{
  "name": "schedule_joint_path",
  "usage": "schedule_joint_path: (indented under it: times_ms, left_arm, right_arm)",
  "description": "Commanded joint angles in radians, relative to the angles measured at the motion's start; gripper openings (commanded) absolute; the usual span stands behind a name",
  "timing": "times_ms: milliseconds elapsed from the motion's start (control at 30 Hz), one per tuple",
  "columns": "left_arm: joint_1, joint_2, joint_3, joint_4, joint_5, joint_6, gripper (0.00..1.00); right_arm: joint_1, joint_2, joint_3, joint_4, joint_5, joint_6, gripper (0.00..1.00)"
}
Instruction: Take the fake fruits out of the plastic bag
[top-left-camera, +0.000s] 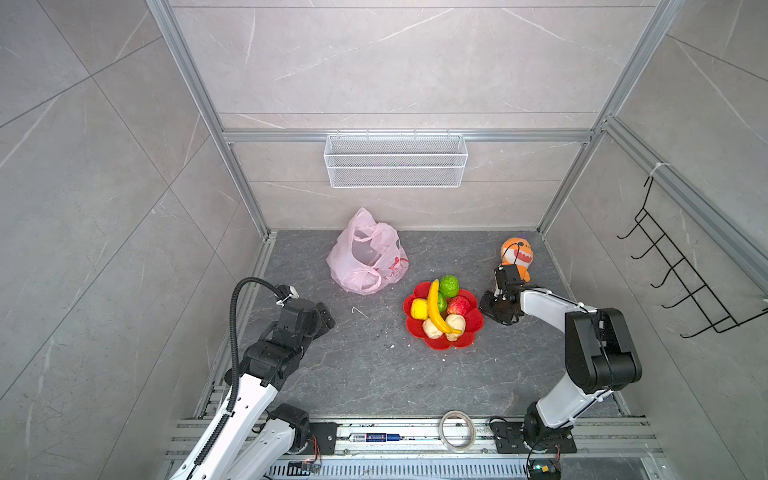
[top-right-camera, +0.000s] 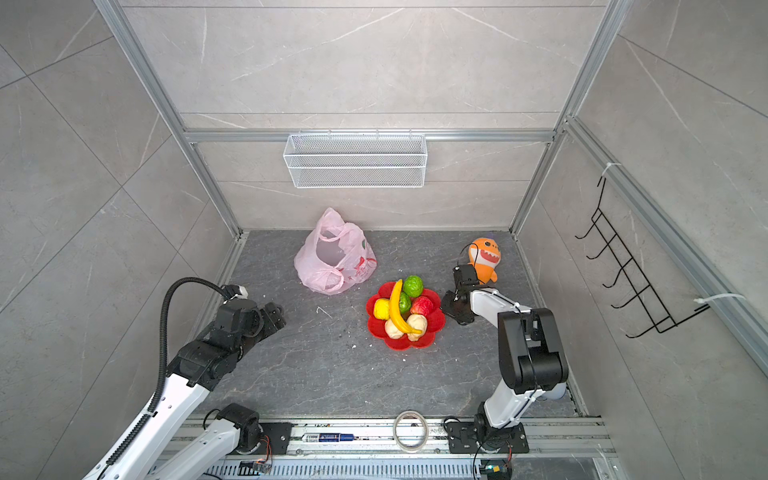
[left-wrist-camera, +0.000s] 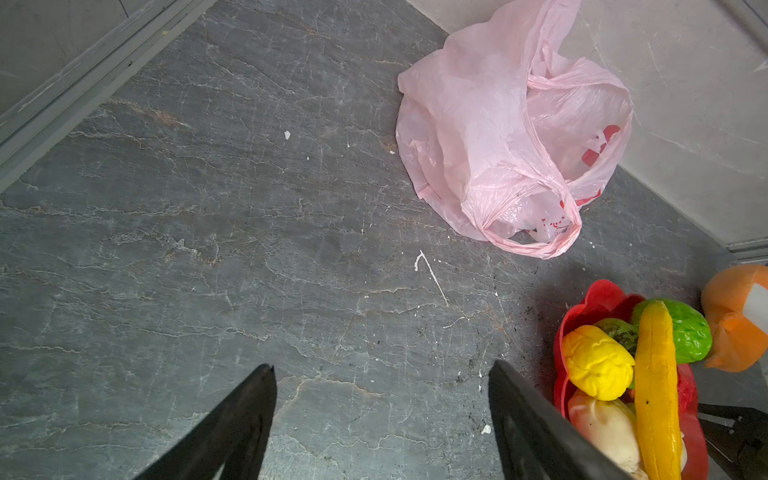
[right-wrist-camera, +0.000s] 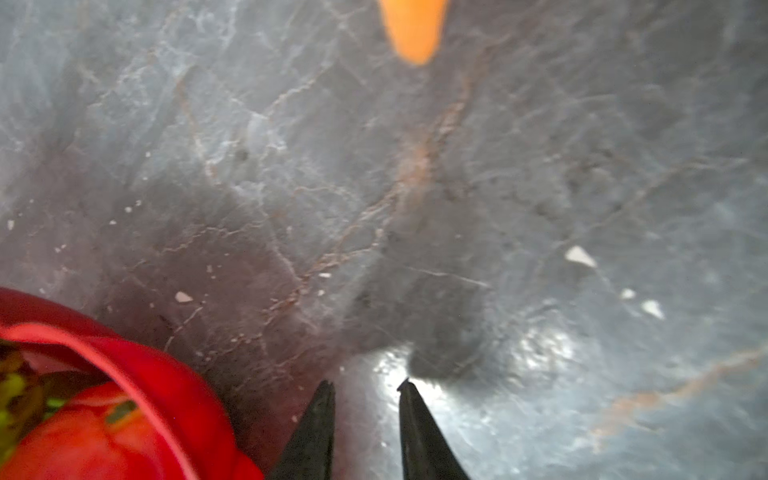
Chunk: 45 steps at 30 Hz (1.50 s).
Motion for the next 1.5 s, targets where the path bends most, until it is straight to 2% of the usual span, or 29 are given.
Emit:
schedule_joint_path:
  times_ms: [0,333,700,1133,1300,1400,1467]
  left_arm:
    - [-0.004,-0.017,-0.002,0.002,-0.018,-0.012,0.82]
    - [-0.004,-0.053,-0.033,-0.005,-0.023,-0.023,0.82]
    - [-0.004,-0.058,-0.051,0.0,-0.011,-0.032,0.82]
    - [-0.004,-0.059,-0.07,0.01,-0.015,-0.035,0.82]
    - [-0.004,-0.046,-0.079,0.033,-0.029,-0.028,0.85]
    - [-0.004,-0.02,-0.069,0.044,-0.102,-0.004,0.98]
    - [-0.004,0.012,-0.057,0.064,-0.139,0.028,0.99]
  right_arm:
    - [0.035,0.032,0.031,0.002,-0.008,0.022,0.31]
    - [0.189,0.088,0.088,0.0,0.028,0.069,0.3]
    - [0.335,0.086,0.083,0.017,0.073,0.12,0.3]
    - [0.45,0.169,0.178,0.037,0.095,0.175,0.3]
    - [0.452,0.1,0.12,0.027,0.127,0.148,0.31]
    - [0.449,0.001,0.057,0.002,0.196,0.104,0.33]
    - [0.444,-0.078,0.014,-0.008,0.238,0.069,0.39]
